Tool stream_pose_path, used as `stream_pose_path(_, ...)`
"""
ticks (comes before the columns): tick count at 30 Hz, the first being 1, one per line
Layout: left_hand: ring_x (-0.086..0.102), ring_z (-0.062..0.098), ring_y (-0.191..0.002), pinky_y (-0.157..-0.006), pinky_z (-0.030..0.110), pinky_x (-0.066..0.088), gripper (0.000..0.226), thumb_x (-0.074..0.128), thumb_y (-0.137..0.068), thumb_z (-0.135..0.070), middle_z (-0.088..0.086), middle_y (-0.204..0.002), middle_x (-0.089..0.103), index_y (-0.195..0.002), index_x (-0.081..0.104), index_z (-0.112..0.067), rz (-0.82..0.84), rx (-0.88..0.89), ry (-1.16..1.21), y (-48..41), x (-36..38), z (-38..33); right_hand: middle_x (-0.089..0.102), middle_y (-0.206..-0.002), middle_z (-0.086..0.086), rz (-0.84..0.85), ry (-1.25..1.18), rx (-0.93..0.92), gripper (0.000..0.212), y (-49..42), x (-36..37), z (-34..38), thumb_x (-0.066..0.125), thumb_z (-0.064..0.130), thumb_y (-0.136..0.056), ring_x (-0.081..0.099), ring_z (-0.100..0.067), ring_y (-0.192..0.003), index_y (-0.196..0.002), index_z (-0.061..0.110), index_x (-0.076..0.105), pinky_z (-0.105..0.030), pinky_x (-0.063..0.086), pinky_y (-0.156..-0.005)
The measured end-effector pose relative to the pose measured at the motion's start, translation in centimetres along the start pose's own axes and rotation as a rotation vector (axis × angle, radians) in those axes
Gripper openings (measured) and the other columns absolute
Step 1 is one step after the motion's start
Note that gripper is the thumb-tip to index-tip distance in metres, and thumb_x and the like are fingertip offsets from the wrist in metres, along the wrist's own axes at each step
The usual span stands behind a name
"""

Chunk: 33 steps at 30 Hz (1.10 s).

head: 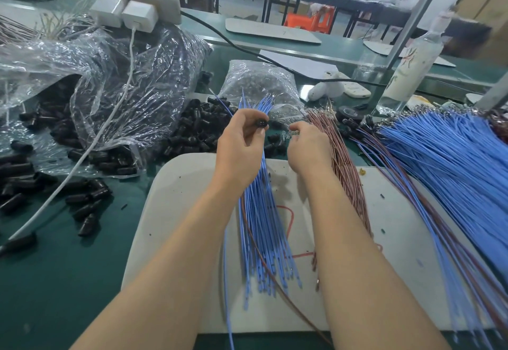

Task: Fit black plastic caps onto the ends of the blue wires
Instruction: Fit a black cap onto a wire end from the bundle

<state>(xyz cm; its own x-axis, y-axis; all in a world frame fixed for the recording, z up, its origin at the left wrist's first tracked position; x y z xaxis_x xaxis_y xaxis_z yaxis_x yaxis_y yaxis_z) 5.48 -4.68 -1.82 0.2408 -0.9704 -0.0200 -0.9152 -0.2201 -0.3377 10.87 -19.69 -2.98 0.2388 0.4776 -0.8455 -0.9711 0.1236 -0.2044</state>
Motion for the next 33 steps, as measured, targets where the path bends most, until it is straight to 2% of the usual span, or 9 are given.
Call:
stream_pose_path(2,0.062,0.008,-0.094,-0.086,0.012,0.046,0.020,0.048,-0.092,0.005,0.000,-0.097,0.066,-0.103,0.059,-0.008,0.008,0.000,0.002,0.0,0.1,0.0,0.051,-0.135,-0.007,0.022,0.018,0.022,0.047,-0.6,0.5,-0.2,0.040,0.001,-0.092,0.041,-0.029,-0.121,-0.135,0.017,0.049,-0.031,0.034,-0.084)
stream_pose_path(5,0.062,0.008,-0.095,-0.087,0.012,0.046,0.021,0.048,-0.091,0.005,-0.001,-0.098,0.066,-0.103,0.059,-0.009,0.009,0.004,0.003,-0.1,0.2,0.0,0.049,-0.136,-0.006,0.028,0.076,0.049,0.051,-1.1,1.1,-0.2,0.039,-0.001,-0.089,0.039,-0.029,-0.122,-0.135,0.018,0.048,-0.035,0.034,-0.089)
stream_pose_path(10,0.063,0.009,-0.095,-0.088,0.015,0.047,0.022,0.048,-0.091,0.005,-0.001,-0.097,0.066,-0.101,0.059,-0.011,0.012,-0.003,0.009,-0.2,0.2,0.2,0.051,-0.130,-0.006,-0.047,0.067,0.025,0.037,-1.0,1.0,-0.3,0.041,0.005,-0.091,0.045,-0.028,-0.115,-0.123,0.015,0.059,-0.037,0.036,-0.091)
stream_pose_path(13,0.063,0.010,-0.096,-0.088,0.015,0.047,0.022,0.048,-0.091,0.004,0.001,-0.098,0.066,-0.101,0.059,-0.011,0.000,-0.015,0.024,-0.2,0.1,0.4,0.051,-0.131,-0.006,-0.023,0.065,0.009,0.035,-1.3,1.1,-0.4,0.044,0.007,-0.091,0.047,-0.028,-0.115,-0.121,0.015,0.060,-0.036,0.039,-0.093)
stream_pose_path(18,0.063,0.010,-0.096,-0.088,0.016,0.048,0.023,0.048,-0.092,0.004,0.000,-0.098,0.066,-0.100,0.059,-0.014,-0.006,-0.020,0.024,-0.2,0.0,0.5,0.055,-0.128,-0.003,0.033,0.076,0.000,0.037,-1.8,1.2,-0.7,0.048,0.002,-0.090,0.050,-0.025,-0.115,-0.120,0.019,0.062,-0.031,0.039,-0.081)
stream_pose_path(22,0.063,0.009,-0.096,-0.089,0.016,0.047,0.022,0.049,-0.092,0.003,-0.001,-0.098,0.067,-0.102,0.060,-0.013,-0.003,-0.024,0.009,-0.2,0.0,0.5,0.058,-0.119,-0.005,-0.029,0.071,-0.006,0.025,-1.6,0.9,-1.0,0.052,0.007,-0.091,0.054,-0.026,-0.107,-0.108,0.017,0.068,-0.032,0.044,-0.080)
stream_pose_path(28,0.063,0.008,-0.096,-0.090,0.016,0.047,0.022,0.049,-0.092,0.002,-0.002,-0.098,0.066,-0.103,0.060,-0.013,0.017,-0.028,0.000,-0.1,0.2,0.4,0.061,-0.112,-0.009,-0.068,0.068,-0.002,0.019,-1.8,0.5,-1.4,0.051,0.013,-0.094,0.056,-0.026,-0.100,-0.098,0.012,0.070,-0.030,0.040,-0.072)
stream_pose_path(30,0.063,0.008,-0.096,-0.090,0.016,0.047,0.022,0.049,-0.092,0.002,-0.002,-0.099,0.066,-0.103,0.060,-0.013,0.024,-0.032,-0.002,-0.1,0.2,0.4,0.060,-0.112,-0.011,-0.064,0.066,0.001,0.020,-1.7,0.4,-1.4,0.050,0.011,-0.094,0.056,-0.027,-0.100,-0.098,0.009,0.070,-0.031,0.041,-0.074)
stream_pose_path(33,0.063,0.009,-0.097,-0.091,0.017,0.047,0.022,0.049,-0.092,0.002,-0.001,-0.099,0.067,-0.103,0.060,-0.014,0.030,-0.030,-0.001,-0.1,0.3,0.4,0.059,-0.112,-0.011,-0.097,-0.062,0.018,0.019,-1.5,-0.7,-1.2,0.048,0.014,-0.096,0.054,-0.025,-0.101,-0.105,0.007,0.063,-0.035,0.045,-0.087)
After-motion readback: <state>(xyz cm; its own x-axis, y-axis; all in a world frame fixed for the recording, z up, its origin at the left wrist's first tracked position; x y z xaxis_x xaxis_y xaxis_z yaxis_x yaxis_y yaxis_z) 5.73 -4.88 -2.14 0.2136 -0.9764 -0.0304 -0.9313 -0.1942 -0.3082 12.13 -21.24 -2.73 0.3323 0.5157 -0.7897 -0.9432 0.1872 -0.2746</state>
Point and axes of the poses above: each hand's wrist, its own y-axis away from the middle knuckle, its own x-axis out of the palm, z = x × y, the point moved 9 cm from there along -y, towards the middle knuckle
